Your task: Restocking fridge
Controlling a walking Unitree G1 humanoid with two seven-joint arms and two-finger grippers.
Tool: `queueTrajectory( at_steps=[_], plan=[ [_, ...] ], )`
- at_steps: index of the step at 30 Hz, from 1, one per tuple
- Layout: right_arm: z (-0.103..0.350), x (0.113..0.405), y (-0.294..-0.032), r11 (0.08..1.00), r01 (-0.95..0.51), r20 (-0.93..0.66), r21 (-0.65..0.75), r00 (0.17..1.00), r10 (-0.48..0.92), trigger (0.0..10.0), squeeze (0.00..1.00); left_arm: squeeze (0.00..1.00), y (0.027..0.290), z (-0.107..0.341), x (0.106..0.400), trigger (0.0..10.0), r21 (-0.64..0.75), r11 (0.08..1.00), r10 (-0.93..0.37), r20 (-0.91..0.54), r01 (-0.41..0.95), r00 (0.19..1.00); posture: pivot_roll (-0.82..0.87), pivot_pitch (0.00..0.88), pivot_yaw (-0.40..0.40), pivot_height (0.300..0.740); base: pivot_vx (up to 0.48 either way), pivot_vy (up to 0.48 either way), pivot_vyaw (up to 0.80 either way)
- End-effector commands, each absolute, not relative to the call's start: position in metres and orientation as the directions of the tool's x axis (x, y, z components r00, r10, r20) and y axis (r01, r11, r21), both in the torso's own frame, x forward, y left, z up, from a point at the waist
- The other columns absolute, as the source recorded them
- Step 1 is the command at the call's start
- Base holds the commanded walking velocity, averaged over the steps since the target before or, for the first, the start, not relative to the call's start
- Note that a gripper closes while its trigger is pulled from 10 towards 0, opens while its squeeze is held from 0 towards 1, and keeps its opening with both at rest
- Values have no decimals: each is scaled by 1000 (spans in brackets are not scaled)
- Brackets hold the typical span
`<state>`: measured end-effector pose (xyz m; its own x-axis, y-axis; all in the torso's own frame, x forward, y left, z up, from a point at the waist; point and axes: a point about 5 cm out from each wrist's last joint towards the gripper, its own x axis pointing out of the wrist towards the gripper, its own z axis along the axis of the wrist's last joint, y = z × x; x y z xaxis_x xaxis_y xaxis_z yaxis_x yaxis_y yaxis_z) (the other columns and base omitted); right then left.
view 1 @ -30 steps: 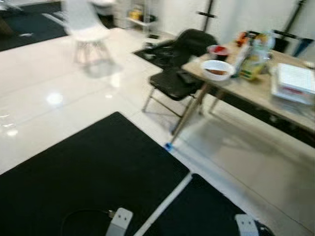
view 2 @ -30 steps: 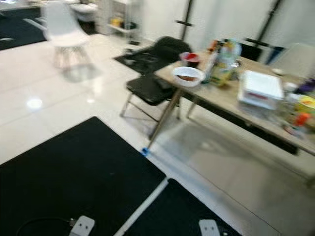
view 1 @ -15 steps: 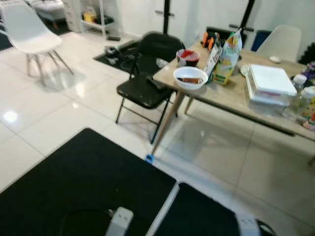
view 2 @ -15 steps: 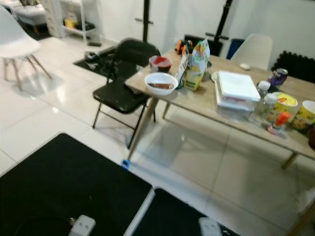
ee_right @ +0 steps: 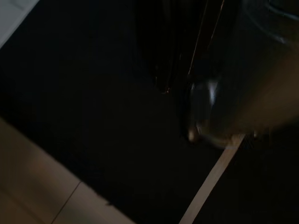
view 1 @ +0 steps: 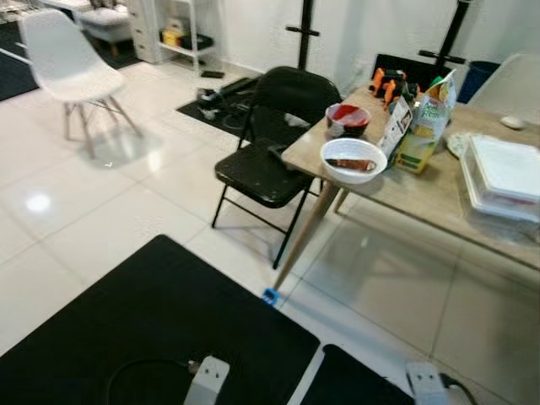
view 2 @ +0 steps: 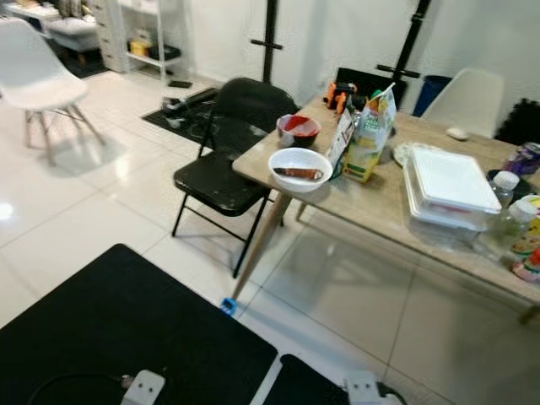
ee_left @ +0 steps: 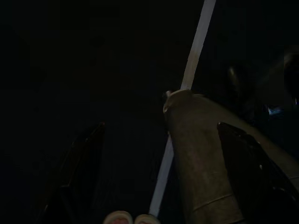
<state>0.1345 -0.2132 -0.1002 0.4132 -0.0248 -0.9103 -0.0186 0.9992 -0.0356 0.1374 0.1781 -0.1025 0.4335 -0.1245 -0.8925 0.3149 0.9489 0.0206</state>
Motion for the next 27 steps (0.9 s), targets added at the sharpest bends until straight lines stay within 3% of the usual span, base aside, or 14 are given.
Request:
queueTrajectory(
  at_steps=[1, 27],
  plan=[
    [-98, 138, -220, 999, -7, -905, -54, 422, -46, 10000, 0, 0, 177, -104, 134, 10000, 16, 948, -125, -899, 317, 419, -31, 0, -28, 740, 300, 0, 0],
    [-99, 135, -221, 998, -10, -908, -60, 416, -50, 10000, 0, 0, 178, -104, 133, 10000, 19, 948, -122, -900, 318, 419, -30, 0, -26, 740, 302, 0, 0]
  ],
)
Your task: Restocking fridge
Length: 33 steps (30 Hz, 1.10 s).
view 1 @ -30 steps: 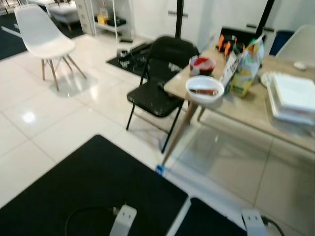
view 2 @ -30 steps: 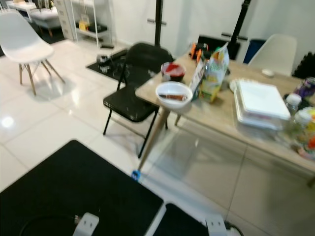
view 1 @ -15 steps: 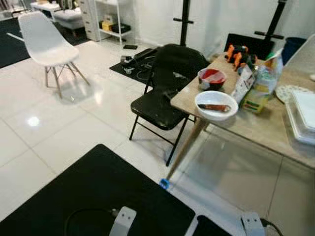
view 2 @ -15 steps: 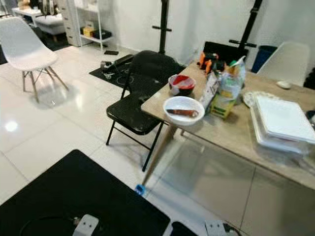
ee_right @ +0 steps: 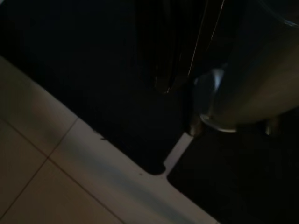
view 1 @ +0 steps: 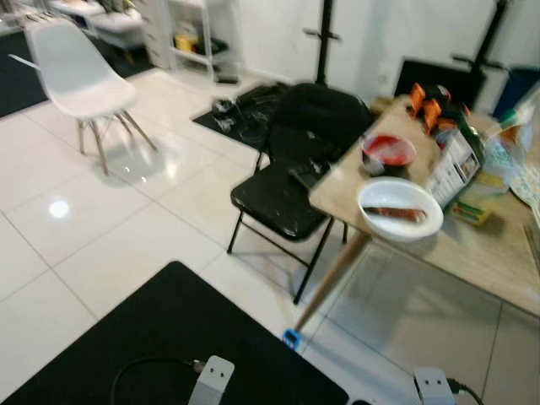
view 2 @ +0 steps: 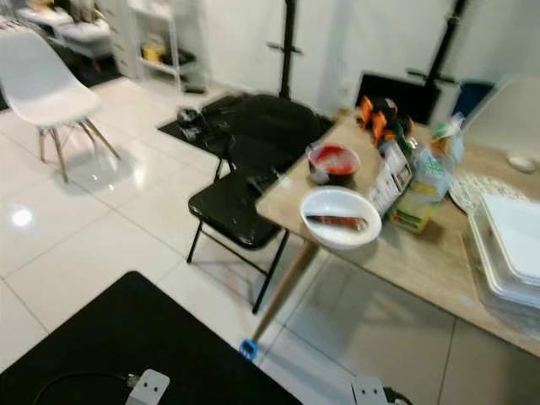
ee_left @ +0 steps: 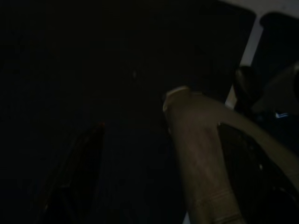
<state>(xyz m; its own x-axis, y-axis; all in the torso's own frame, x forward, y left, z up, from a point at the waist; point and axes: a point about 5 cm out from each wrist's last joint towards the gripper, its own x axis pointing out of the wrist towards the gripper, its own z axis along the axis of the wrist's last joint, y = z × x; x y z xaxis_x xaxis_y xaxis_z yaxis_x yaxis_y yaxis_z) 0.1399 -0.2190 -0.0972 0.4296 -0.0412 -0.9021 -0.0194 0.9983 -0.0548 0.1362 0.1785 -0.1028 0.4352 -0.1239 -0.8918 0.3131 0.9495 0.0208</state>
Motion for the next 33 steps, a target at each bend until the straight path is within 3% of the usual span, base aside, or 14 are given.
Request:
queueTrajectory(
  at_steps=[1, 8, 15, 16, 17, 18, 25, 29, 33],
  plan=[
    [-99, 135, -221, 998, -10, -908, -62, 416, -52, 10000, 0, 0, 178, -104, 133, 10000, 19, 948, -122, -900, 317, 418, -30, 0, -26, 740, 304, 0, 0],
    [-98, 136, -223, 996, -22, -906, -84, 417, -67, 10000, 0, 0, 179, -104, 132, 10000, 28, 953, -107, -900, 301, 422, -31, 0, -27, 740, 202, 0, 0],
    [-93, 143, -231, 997, 28, -875, -77, 477, -81, 10000, 4, 0, 178, -105, 132, 10000, 26, 956, -104, -901, 291, 421, -33, 0, -28, 740, 0, 0, 0],
    [-92, 145, -232, 997, 32, -869, -71, 488, -78, 10000, 361, 0, 178, -105, 132, 10000, 24, 956, -105, -901, 291, 420, -33, 0, -29, 740, 0, 0, 0],
    [-92, 145, -232, 997, 32, -869, -71, 488, -78, 10000, 361, 0, 178, -105, 132, 10000, 24, 956, -105, -901, 291, 420, -33, 0, -29, 740, 0, 0, 0],
    [-90, 148, -233, 998, 45, -858, -49, 509, -65, 10000, 1000, 0, 178, -105, 131, 10000, 22, 956, -106, -902, 292, 417, -34, 0, -30, 740, 0, 0, 0],
    [-88, 148, -244, 991, 114, -854, -68, 508, -117, 10000, 1000, 0, 177, -105, 130, 10000, 21, 956, -107, -904, 292, 415, -34, 0, -31, 740, 0, 0, 0],
    [-84, 145, -259, 964, 262, -843, -50, 506, -182, 10000, 1000, 0, 177, -106, 129, 10000, 18, 957, -109, -903, 290, 416, -33, 0, -31, 740, 0, 0, 0],
    [-82, 149, -258, 951, 288, -820, 113, 567, -74, 10000, 1000, 0, 177, -106, 129, 10000, 14, 958, -111, -902, 286, 417, -31, 0, -31, 740, 0, 0, 0]
  ],
)
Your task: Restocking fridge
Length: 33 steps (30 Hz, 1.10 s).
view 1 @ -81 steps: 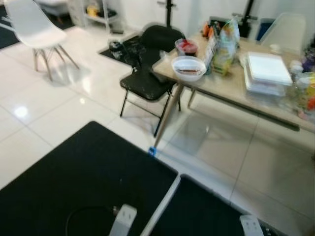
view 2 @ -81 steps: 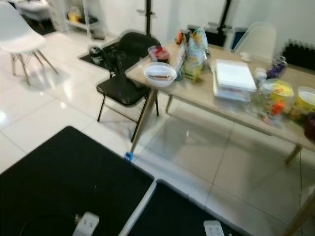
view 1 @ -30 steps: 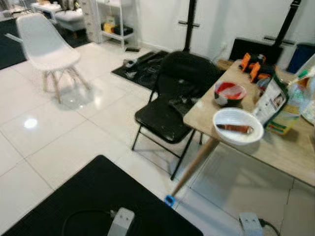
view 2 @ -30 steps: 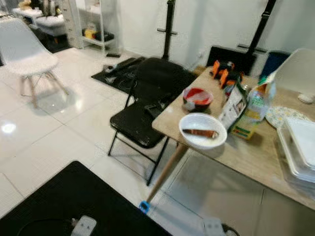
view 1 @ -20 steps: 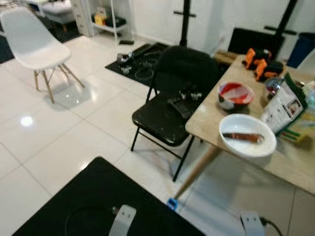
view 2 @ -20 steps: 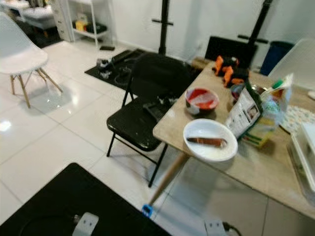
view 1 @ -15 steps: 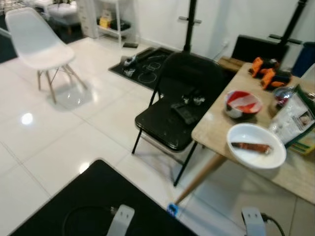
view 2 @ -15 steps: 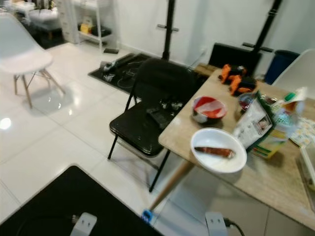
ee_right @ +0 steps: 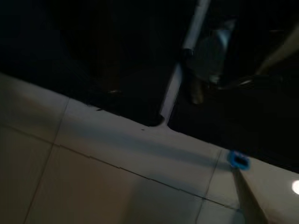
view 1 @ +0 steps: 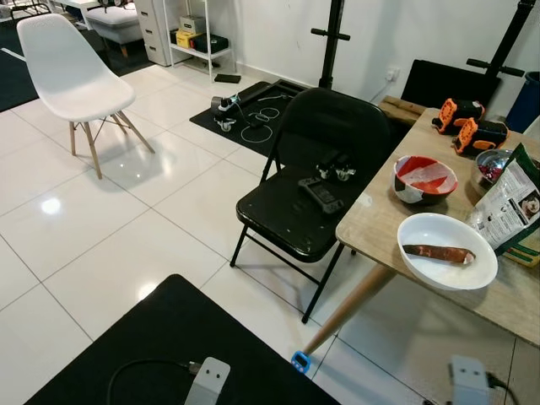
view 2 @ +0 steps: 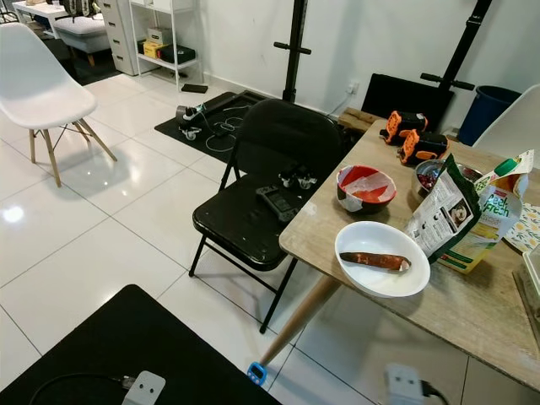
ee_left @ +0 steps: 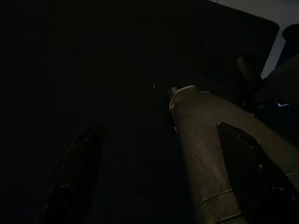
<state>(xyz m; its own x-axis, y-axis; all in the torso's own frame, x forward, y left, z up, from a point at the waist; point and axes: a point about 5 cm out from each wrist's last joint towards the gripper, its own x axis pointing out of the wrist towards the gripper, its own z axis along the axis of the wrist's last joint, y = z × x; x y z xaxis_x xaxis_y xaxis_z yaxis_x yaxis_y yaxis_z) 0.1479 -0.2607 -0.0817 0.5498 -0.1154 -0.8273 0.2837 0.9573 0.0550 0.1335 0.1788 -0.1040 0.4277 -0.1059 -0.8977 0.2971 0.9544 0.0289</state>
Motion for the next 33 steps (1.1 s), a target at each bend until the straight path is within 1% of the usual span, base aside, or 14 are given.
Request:
queueTrajectory(
  at_steps=[1, 2, 4, 7, 10, 12, 14, 15, 16, 17, 18, 20, 23, 33],
  plan=[
    [-80, 153, -253, 945, 258, -796, 203, 605, 6, 10000, 1000, 0, 177, -106, 129, 10000, 14, 958, -112, -902, 286, 417, -33, 0, -30, 740, 0, 0, 0],
    [-77, 158, -249, 934, 218, -765, 283, 638, 83, 10000, 1000, 0, 177, -106, 129, 10000, 13, 958, -112, -902, 286, 417, -35, 0, -31, 740, 0, 0, 0],
    [-77, 158, -249, 934, 218, -765, 283, 638, 83, 10000, 1000, 0, 177, -106, 129, 10000, 13, 958, -112, -902, 286, 417, -35, 0, -31, 740, 0, 0, 0],
    [-65, 177, -235, 874, 26, -640, 485, 692, 334, 10000, 1000, 0, 176, -106, 129, 10000, 11, 958, -115, -902, 287, 417, -40, 0, -31, 740, 0, 0, 0],
    [-61, 182, -230, 849, -34, -603, 528, 689, 402, 10000, 1000, 0, 176, -106, 129, 10000, 9, 958, -116, -901, 288, 417, -40, 0, -31, 740, 0, 0, 0],
    [-53, 189, -223, 779, -176, -517, 602, 658, 548, 10000, 1000, 0, 175, -105, 130, 10000, 7, 957, -120, -900, 290, 419, -40, 0, -31, 740, 0, 0, 0],
    [-53, 189, -223, 779, -176, -517, 602, 658, 548, 10000, 1000, 0, 175, -105, 130, 10000, 7, 957, -120, -900, 290, 419, -40, 0, -31, 740, 0, 0, 0],
    [-47, 191, -221, 729, -250, -464, 638, 630, 622, 10000, 412, 0, 175, -105, 130, 10000, 7, 957, -121, -900, 291, 418, -41, 0, -29, 740, 0, 0, 0],
    [-47, 191, -221, 729, -250, -464, 638, 630, 622, 10000, 412, 0, 175, -105, 130, 10000, 7, 957, -121, -900, 291, 418, -41, 0, -29, 740, 0, 0, 0],
    [-40, 195, -219, 668, -330, -404, 667, 592, 697, 10000, 0, 0, 175, -105, 130, 10000, 7, 956, -122, -900, 293, 418, -41, 0, -29, 740, 0, 0, 0],
    [-40, 195, -219, 668, -330, -404, 667, 592, 697, 10000, 0, 0, 175, -105, 130, 10000, 7, 956, -122, -900, 293, 418, -41, 0, -29, 740, 0, 0, 0],
    [-28, 202, -220, 570, -401, -286, 717, 576, 766, 10000, 0, 0, 176, -105, 130, 10000, 8, 955, -122, -900, 296, 418, -42, 0, -30, 740, 0, 0, 0],
    [6, 218, -221, 348, -553, 8, 757, 541, 841, 10000, 0, 0, 177, -105, 130, 10000, 11, 953, -122, -901, 303, 416, -43, 0, -30, 740, 0, 0, 0],
    [49, 240, -217, 186, -697, 282, 693, 499, 819, 10000, 0, 0, 177, -105, 130, 10000, 6, 952, -127, -901, 305, 415, -41, 0, -29, 740, 0, 0, 0]
  ],
)
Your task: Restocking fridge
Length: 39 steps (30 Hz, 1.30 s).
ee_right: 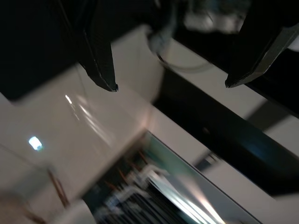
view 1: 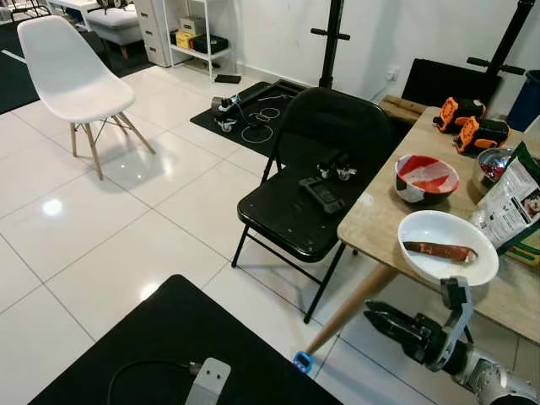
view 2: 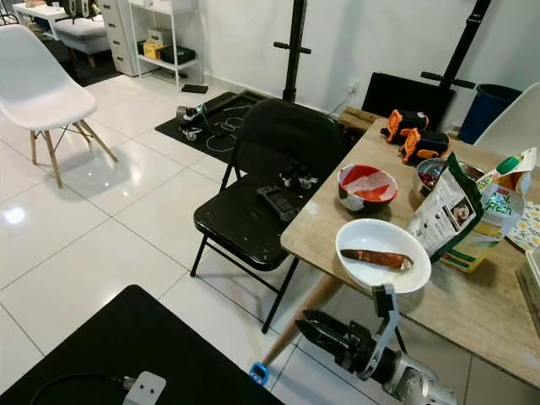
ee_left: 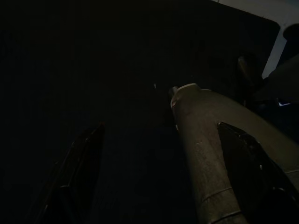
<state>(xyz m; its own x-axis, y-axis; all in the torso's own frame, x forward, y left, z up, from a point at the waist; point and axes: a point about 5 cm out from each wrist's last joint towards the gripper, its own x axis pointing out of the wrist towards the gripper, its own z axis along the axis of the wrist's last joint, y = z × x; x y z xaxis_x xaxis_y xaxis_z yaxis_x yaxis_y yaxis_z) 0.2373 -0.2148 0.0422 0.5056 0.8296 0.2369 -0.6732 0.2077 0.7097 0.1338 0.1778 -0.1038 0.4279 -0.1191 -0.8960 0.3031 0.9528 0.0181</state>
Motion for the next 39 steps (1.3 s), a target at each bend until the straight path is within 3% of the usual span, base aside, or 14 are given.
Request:
queueTrajectory(
  at_steps=[1, 9, 16, 20, 24, 25, 32, 39],
  plan=[
    [56, 243, -219, 176, -713, 317, 679, 500, 806, 10000, 0, 0, 177, -105, 130, 10000, 6, 952, -127, -901, 305, 415, -41, 0, -29, 740, 0, 0, 0],
    [79, 247, -214, 115, -760, 371, 640, 436, 820, 10000, 0, 0, 177, -105, 131, 10000, 8, 952, -126, -901, 305, 416, -43, 0, -29, 740, 0, 0, 0],
    [53, 226, -198, 152, -694, 151, 704, 356, 922, 10000, 0, 0, 175, -106, 129, 10000, 2, 954, -129, -901, 301, 413, -41, 0, -36, 740, 0, 0, 0],
    [52, 222, -198, 153, -684, 135, 713, 348, 928, 10000, 0, 0, 175, -106, 127, 10000, 0, 954, -129, -903, 300, 409, -41, 0, -34, 740, 0, 0, 0],
    [55, 217, -194, 114, -695, 155, 710, 312, 937, 10000, 0, 0, 175, -107, 126, 10000, 0, 954, -128, -904, 300, 408, -42, 0, -35, 740, 0, 0, 0],
    [60, 212, -189, 58, -710, 172, 702, 248, 953, 10000, 0, 0, 175, -106, 127, 10000, 1, 954, -127, -904, 299, 409, -41, 0, -35, 740, 0, 0, 0],
    [72, 199, -172, -66, -731, 198, 679, 97, 975, 10000, 0, 0, 176, -106, 129, 10000, 1, 954, -129, -902, 300, 413, -46, 0, -35, 740, 0, 0, 0],
    [95, 214, -166, -66, -788, 284, 612, 141, 948, 10000, 0, 0, 174, -105, 130, 10000, -4, 953, -135, -900, 302, 415, -47, 0, -35, 740, 0, 0, 0]
  ],
)
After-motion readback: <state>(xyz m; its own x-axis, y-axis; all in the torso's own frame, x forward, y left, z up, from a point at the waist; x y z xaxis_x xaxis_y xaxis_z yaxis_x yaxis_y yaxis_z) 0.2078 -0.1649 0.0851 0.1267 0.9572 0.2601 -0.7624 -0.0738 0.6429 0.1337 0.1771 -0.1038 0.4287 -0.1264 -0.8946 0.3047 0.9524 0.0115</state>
